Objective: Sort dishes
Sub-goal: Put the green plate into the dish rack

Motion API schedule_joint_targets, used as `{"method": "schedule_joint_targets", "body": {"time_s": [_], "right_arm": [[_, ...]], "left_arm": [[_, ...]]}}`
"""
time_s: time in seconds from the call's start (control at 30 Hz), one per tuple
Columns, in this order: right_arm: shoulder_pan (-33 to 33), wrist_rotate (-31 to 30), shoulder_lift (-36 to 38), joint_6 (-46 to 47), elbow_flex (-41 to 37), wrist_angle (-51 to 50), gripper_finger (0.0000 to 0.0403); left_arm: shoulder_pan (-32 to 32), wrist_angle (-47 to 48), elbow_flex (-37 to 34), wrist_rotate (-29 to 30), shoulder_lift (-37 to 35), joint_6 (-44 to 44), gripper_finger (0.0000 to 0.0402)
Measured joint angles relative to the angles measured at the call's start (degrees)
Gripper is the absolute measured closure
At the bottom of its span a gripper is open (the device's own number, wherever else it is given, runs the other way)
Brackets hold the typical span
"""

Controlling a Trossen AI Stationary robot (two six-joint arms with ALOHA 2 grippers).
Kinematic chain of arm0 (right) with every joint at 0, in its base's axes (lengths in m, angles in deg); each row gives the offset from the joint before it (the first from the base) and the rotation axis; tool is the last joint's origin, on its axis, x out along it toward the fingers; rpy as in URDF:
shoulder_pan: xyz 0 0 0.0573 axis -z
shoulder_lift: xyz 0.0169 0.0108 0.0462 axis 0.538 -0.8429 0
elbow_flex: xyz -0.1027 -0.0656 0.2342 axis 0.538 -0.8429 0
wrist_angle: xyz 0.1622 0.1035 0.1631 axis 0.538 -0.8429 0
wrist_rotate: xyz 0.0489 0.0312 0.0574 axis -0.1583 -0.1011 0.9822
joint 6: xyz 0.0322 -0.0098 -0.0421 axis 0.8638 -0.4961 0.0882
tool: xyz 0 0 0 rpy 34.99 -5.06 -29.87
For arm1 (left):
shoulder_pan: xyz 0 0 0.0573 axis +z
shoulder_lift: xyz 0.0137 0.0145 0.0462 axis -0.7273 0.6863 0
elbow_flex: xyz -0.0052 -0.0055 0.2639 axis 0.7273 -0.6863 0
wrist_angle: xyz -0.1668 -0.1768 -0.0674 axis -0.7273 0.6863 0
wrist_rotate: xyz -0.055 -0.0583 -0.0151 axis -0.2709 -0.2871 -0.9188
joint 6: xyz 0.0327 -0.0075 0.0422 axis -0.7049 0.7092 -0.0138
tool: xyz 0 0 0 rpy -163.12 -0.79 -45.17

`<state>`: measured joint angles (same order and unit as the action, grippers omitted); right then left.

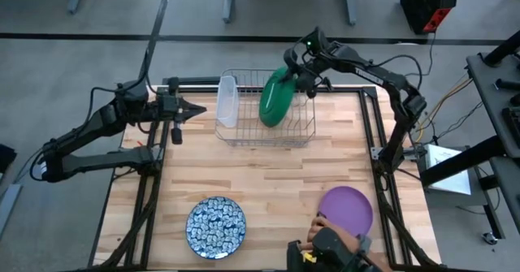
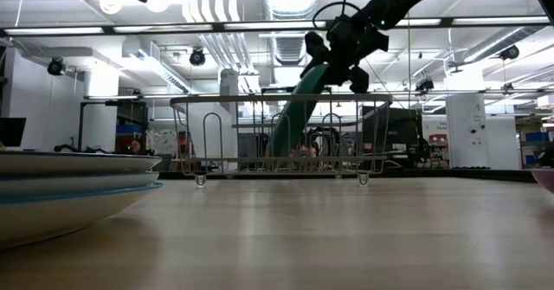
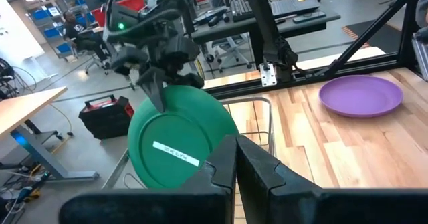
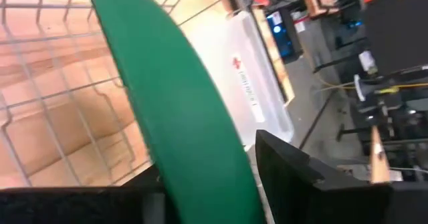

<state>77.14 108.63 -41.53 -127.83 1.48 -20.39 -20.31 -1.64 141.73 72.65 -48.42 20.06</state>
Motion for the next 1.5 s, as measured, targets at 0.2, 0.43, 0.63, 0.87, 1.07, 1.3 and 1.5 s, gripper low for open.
{"method": "schedule_joint_targets", "body": {"time_s": [0.2,0.43,0.63,0.87,1.07,1.3,1.5], "right_arm": [[-0.8,0.3,0.4,-0.5,0.1,0.7,0.0287],[-1.1,-5.9,0.4,-0.8,0.2,-1.3,0.0286],[-1.0,-9.8,0.4,0.4,0.2,-2.7,0.0273],[-1.2,-10.5,0.5,2.1,0.3,-1.0,0.0285],[-1.2,-10.7,1.3,-0.5,0.3,2.6,0.0355],[-1.2,-10.3,3.2,-0.2,0.4,5.6,0.0374],[-1.2,-10.5,4.7,1.1,0.3,14.1,0.0373]], "left_arm": [[0.0,-0.1,0.0,0.0,1.0,0.2,0.0401],[0.0,0.1,0.0,0.0,2.5,1.1,0.0401],[0.0,0.4,0.0,0.0,3.6,1.1,0.0401],[0.0,0.3,0.0,0.0,5.2,1.1,0.0401],[0.0,0.3,0.0,0.0,6.2,1.1,0.0401],[0.0,0.3,0.0,0.0,6.9,1.1,0.0401],[0.0,-0.1,0.0,0.0,7.0,1.1,0.0401]]}}
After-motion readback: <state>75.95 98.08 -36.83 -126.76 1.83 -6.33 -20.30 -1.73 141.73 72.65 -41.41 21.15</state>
